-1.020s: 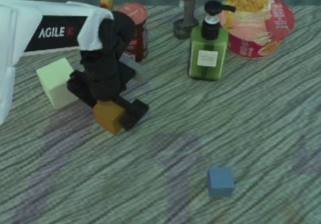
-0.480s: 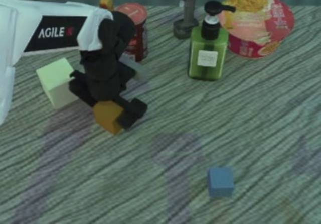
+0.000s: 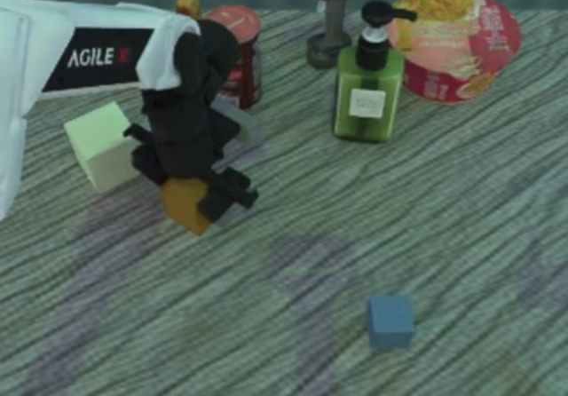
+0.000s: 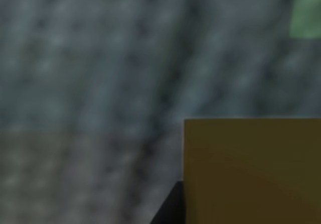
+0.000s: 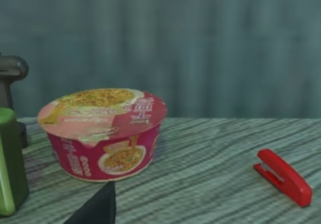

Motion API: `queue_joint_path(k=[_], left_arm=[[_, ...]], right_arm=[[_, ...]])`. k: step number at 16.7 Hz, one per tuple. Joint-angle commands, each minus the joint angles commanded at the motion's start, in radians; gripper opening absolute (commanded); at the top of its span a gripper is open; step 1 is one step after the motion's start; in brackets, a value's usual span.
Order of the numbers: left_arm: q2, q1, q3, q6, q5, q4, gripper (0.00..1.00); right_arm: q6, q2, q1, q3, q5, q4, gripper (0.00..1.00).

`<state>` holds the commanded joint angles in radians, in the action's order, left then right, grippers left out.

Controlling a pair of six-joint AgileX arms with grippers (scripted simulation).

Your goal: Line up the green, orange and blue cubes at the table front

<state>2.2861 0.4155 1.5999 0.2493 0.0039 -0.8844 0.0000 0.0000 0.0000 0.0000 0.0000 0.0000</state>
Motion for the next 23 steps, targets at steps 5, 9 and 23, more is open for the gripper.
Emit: queue_joint_path(k=[5,9,23], left_arm=[[0.0,0.0,0.0,0.0,0.0,0.0,0.0],[-0.02,0.002,0.005,-0.001,0.004,-0.007,0.0],[-0.102,-0.01,0.152,-0.004,0.003,-0.239,0.0]], right_arm=[[0.0,0.0,0.0,0.0,0.0,0.0,1.0],[0.0,0.0,0.0,0.0,0.0,0.0,1.0],[0.0,0.0,0.0,0.0,0.0,0.0,1.0]])
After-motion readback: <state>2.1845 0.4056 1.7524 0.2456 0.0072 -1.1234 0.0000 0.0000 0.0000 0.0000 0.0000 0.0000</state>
